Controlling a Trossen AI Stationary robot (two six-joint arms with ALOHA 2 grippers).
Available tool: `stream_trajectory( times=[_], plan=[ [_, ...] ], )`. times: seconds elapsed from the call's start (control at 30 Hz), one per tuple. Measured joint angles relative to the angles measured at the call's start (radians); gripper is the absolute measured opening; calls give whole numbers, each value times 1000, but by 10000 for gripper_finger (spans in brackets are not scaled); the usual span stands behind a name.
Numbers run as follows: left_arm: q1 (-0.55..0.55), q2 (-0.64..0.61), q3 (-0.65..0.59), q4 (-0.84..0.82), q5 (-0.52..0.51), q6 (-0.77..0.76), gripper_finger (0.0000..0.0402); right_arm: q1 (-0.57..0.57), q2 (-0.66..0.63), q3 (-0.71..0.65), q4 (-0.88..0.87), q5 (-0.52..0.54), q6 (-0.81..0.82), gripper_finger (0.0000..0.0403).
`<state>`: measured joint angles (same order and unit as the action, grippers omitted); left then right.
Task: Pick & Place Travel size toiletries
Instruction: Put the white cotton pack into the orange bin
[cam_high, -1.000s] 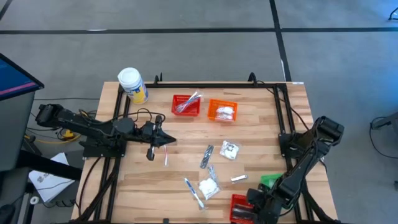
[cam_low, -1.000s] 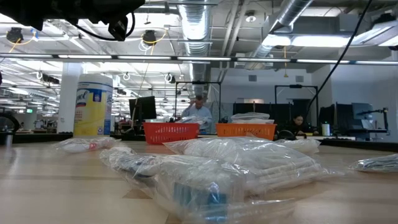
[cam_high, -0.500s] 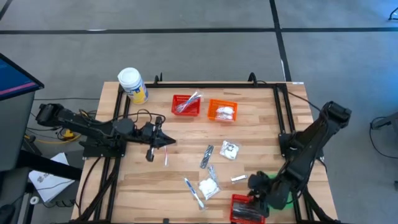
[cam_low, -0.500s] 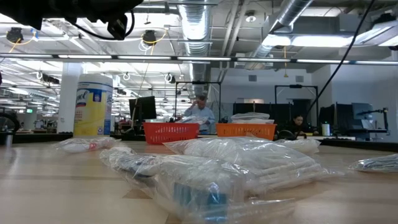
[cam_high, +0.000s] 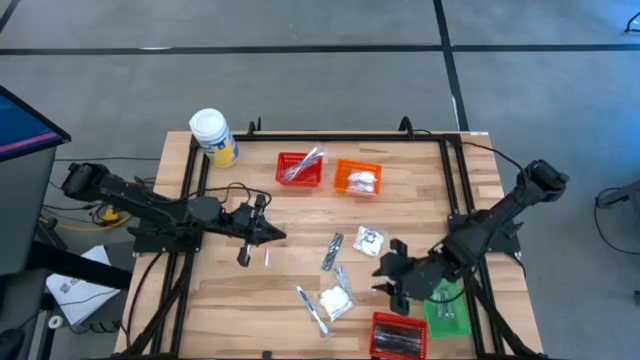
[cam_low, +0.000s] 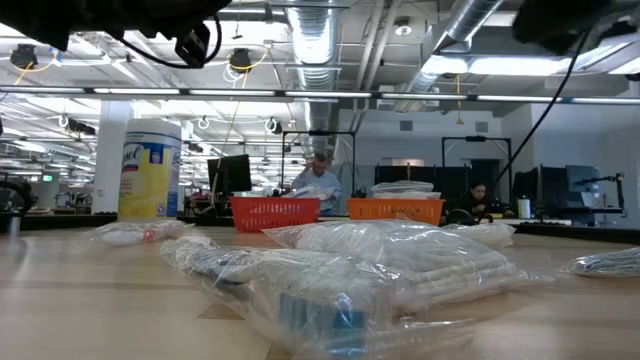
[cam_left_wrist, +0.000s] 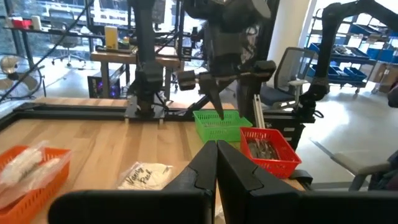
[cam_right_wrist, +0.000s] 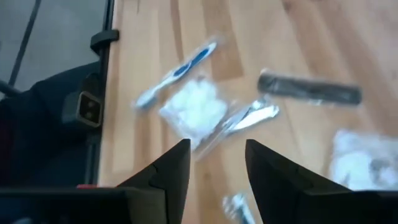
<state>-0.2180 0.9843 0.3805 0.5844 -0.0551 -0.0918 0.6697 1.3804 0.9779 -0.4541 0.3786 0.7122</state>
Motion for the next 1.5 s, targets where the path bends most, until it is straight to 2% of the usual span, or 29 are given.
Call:
stream_trajectory(
  times=[0.17,0.37,0.57,0.63,0.77,0.87,0.93,1.0,1.1,1.17,1.23,1.5],
  plan=[
    [12,100,3,55,-8,-41,2,-53,0,0,82,-14,-165,133],
    [13,249,82,60,-10,-72,2,-105,0,0,175,-27,-392,105],
    [-4,401,206,-59,-8,-74,2,-201,15,0,201,-34,-466,39],
    [-3,463,261,-129,-8,-77,2,-233,33,-2,194,19,-469,11],
    [-3,583,373,-261,-8,-73,2,-271,67,1,215,230,-476,8],
    [1,650,425,-294,-8,-66,2,-284,103,-14,294,284,-533,2],
    [7,686,444,-291,-8,-65,2,-285,113,-71,467,222,-633,2],
    [19,718,453,-291,-8,-65,2,-287,114,-168,729,66,-734,1],
    [36,754,454,-300,-8,-65,2,-321,114,-327,1110,-145,-760,1],
    [46,768,456,-289,-8,-64,2,-344,111,-412,1260,-168,-750,1],
    [58,778,455,-289,-3,-64,2,-364,111,-462,1330,-156,-744,1],
    [68,878,534,-276,38,-30,2,-375,111,-494,1316,-131,-747,0]
  ],
)
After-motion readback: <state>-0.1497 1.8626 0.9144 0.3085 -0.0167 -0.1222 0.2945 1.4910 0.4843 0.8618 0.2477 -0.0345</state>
